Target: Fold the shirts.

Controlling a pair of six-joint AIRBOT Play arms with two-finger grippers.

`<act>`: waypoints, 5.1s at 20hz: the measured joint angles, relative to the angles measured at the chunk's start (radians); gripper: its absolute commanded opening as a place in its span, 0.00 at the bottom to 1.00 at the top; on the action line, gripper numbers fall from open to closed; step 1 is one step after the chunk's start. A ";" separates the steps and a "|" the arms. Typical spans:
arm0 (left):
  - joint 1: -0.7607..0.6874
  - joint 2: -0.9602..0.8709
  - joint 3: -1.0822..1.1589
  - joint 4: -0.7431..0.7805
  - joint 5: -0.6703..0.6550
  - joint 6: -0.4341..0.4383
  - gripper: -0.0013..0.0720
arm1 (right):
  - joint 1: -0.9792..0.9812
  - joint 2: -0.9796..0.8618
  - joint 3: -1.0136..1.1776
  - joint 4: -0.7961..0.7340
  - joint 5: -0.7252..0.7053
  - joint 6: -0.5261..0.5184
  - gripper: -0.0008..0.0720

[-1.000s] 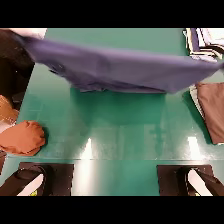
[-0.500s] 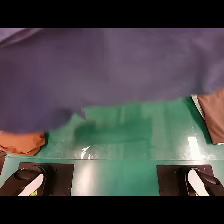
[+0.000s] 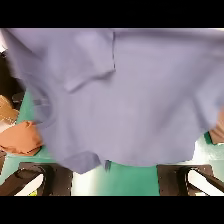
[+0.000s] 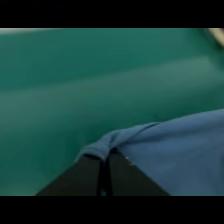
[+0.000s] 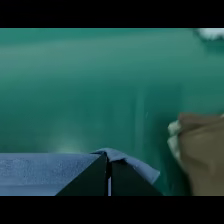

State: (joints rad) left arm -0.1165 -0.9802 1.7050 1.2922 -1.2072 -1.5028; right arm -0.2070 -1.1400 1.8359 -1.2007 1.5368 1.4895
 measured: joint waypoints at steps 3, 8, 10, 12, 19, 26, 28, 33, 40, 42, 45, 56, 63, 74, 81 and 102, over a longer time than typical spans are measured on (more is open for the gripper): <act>0.000 -0.132 -0.134 0.010 0.033 0.012 0.05 | 0.049 -0.127 -0.139 -0.012 -0.006 0.001 0.03; 0.000 -0.406 -0.203 0.035 0.256 0.025 0.05 | 0.108 -0.348 -0.234 -0.005 -0.159 0.001 0.03; 0.000 -0.494 -0.186 0.041 0.335 0.027 0.05 | 0.115 -0.426 -0.195 0.008 -0.212 0.001 0.03; 0.000 -0.555 -0.158 0.048 0.388 0.033 0.05 | 0.121 -0.486 -0.142 0.017 -0.240 0.001 0.03; 0.000 -0.614 -0.152 0.100 0.189 0.042 0.05 | 0.128 -0.456 -0.233 0.001 -0.232 -0.029 0.03; 0.001 -0.608 -0.301 0.133 0.072 -0.005 0.69 | 0.148 -0.310 -0.581 0.014 -0.355 -0.041 0.51; 0.003 -0.593 -0.315 0.139 0.053 -0.015 0.69 | 0.147 -0.286 -0.626 0.028 -0.366 -0.043 0.62; 0.002 -0.459 -0.365 0.222 -0.052 -0.028 0.69 | 0.111 -0.170 -0.666 0.049 -0.325 -0.043 0.62; 0.001 -0.056 -0.802 0.208 -0.106 -0.108 0.69 | 0.075 0.029 -0.676 0.055 -0.270 -0.044 0.62; 0.000 0.045 -0.946 0.167 -0.107 -0.140 0.69 | 0.079 0.053 -0.676 0.055 -0.267 -0.044 0.62; 0.001 0.138 -1.114 0.069 -0.080 -0.171 0.69 | 0.102 0.069 -0.676 0.057 -0.265 -0.043 0.61; 0.001 0.198 -1.337 -0.219 0.211 -0.192 0.05 | 0.161 0.079 -0.678 0.057 -0.233 -0.044 0.61; 0.001 0.200 -1.297 -0.248 0.201 -0.151 0.05 | -0.051 0.187 -0.932 -0.013 -0.122 -0.043 0.79; 0.001 0.199 -1.183 -0.251 0.146 -0.092 0.05 | -0.249 0.148 -1.374 0.074 -0.151 -0.043 0.46; 0.001 0.256 -1.178 -0.180 0.073 -0.100 0.04 | -0.113 0.107 -1.321 0.046 -0.176 -0.044 0.03; 0.000 -0.097 -0.740 -0.013 0.158 -0.042 0.05 | 0.106 -0.132 -0.677 -0.057 -0.114 -0.033 0.03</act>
State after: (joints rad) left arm -0.1165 -1.0767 0.9649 1.2797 -1.0496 -1.5448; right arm -0.1009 -1.2716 1.1591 -1.2579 1.4223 1.4567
